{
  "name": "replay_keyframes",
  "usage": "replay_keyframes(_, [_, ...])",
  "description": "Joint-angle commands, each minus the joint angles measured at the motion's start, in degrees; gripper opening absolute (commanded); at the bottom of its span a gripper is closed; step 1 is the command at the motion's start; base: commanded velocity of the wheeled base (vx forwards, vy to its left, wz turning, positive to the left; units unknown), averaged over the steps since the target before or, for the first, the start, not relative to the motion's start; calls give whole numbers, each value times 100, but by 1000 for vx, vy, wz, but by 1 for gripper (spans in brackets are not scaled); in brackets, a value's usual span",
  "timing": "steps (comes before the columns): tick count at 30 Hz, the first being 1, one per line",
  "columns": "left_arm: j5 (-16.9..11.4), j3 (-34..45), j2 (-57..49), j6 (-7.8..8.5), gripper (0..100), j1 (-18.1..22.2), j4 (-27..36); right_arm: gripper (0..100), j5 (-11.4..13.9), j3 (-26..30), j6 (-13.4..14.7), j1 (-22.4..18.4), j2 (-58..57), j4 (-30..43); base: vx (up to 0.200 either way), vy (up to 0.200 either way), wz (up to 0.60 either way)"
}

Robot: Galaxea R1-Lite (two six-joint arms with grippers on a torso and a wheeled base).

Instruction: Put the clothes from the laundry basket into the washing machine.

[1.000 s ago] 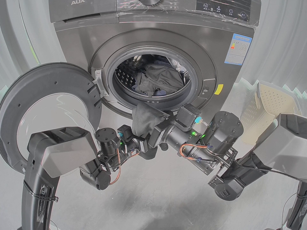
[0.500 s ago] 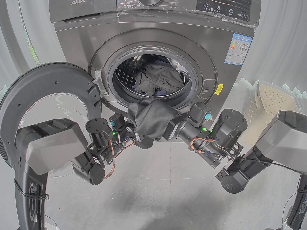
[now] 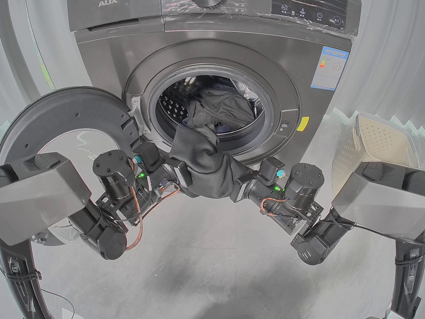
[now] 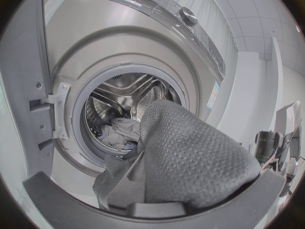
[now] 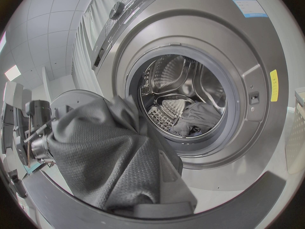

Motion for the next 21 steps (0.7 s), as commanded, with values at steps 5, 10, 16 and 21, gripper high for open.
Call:
replay_keyframes(5, [1, 55, -243, -18, 0, -23, -1, 100, 29, 183, -5, 99, 29, -30, 0, 0, 0])
replay_keyframes(10, [1, 170, -419, -10, 0, -14, -1, 100, 302, 1185, -172, 116, -621, -13, 0, 0, 0])
replay_keyframes(16, [-8, 636, -700, 43, 0, -32, -1, 100, 724, 2529, -401, 134, -1351, -30, 0, 0, 0])
replay_keyframes(21, [62, 811, -771, 122, 0, -120, -1, 100, 741, 3110, -418, 37, -1571, -30, 0, 0, 0])
